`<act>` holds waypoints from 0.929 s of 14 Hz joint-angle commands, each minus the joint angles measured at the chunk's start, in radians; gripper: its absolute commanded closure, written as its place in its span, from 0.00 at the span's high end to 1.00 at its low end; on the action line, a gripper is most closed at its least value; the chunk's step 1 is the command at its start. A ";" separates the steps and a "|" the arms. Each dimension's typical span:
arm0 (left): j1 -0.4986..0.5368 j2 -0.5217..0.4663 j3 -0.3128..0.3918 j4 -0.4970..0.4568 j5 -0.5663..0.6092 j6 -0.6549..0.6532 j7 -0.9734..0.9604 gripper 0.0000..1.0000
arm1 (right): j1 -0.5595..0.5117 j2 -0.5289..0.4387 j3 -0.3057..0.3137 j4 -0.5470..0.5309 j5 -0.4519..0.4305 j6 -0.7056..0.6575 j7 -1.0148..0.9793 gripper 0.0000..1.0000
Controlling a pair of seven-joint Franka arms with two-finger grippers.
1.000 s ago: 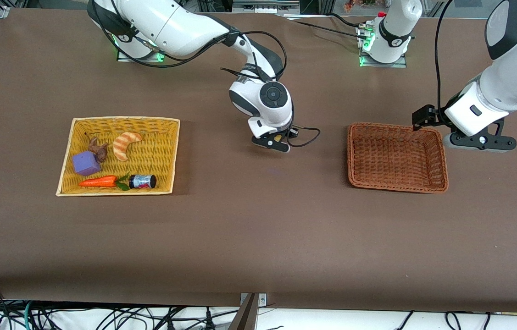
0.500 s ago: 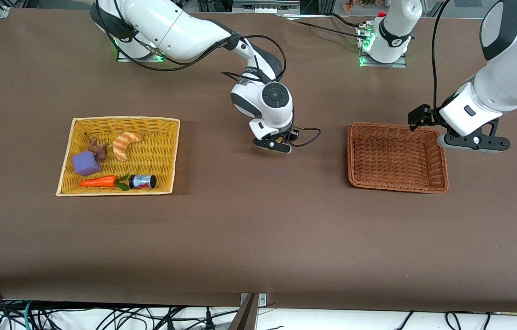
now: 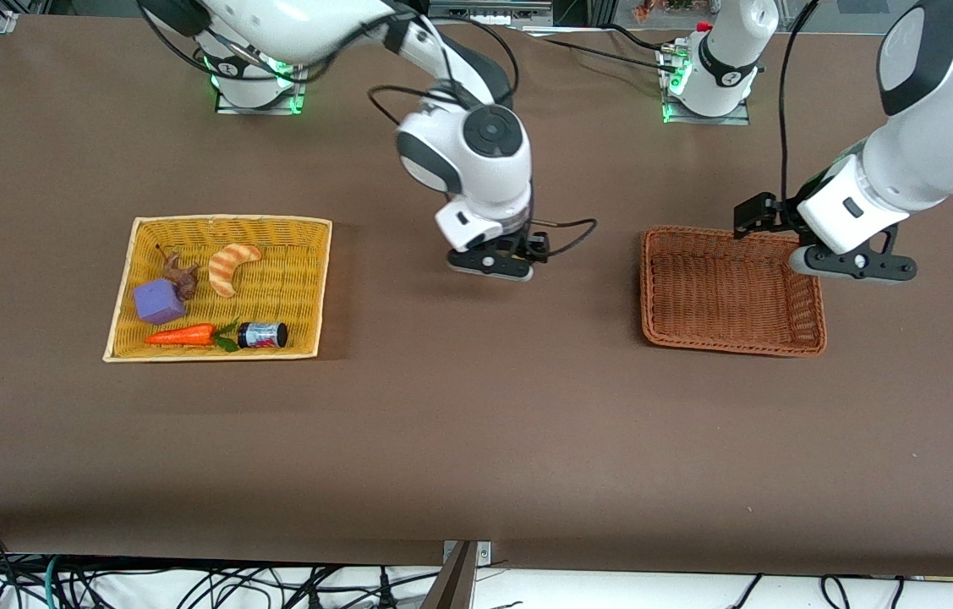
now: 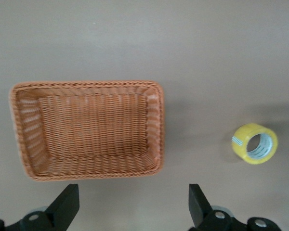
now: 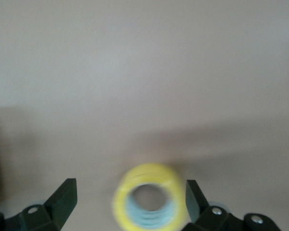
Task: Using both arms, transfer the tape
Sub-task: 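Set the tape on the table while the left gripper reaches it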
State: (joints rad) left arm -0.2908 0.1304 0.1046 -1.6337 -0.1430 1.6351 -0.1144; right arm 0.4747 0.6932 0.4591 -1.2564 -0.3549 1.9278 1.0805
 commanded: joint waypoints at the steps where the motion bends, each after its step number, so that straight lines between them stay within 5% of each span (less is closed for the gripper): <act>1: -0.005 0.040 -0.112 -0.011 -0.018 0.084 -0.201 1.00 | -0.125 -0.125 0.004 -0.043 0.021 -0.177 -0.262 1.00; 8: -0.074 0.139 -0.295 -0.173 -0.004 0.434 -0.565 1.00 | -0.545 -0.285 -0.008 -0.037 0.229 -0.436 -0.749 1.00; 13: -0.126 0.213 -0.333 -0.345 0.003 0.665 -0.617 1.00 | -0.645 -0.348 -0.147 -0.032 0.244 -0.475 -1.037 1.00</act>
State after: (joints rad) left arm -0.4094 0.3446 -0.2180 -1.9040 -0.1454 2.2242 -0.7200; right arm -0.1660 0.4160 0.3716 -1.2589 -0.1426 1.4694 0.1829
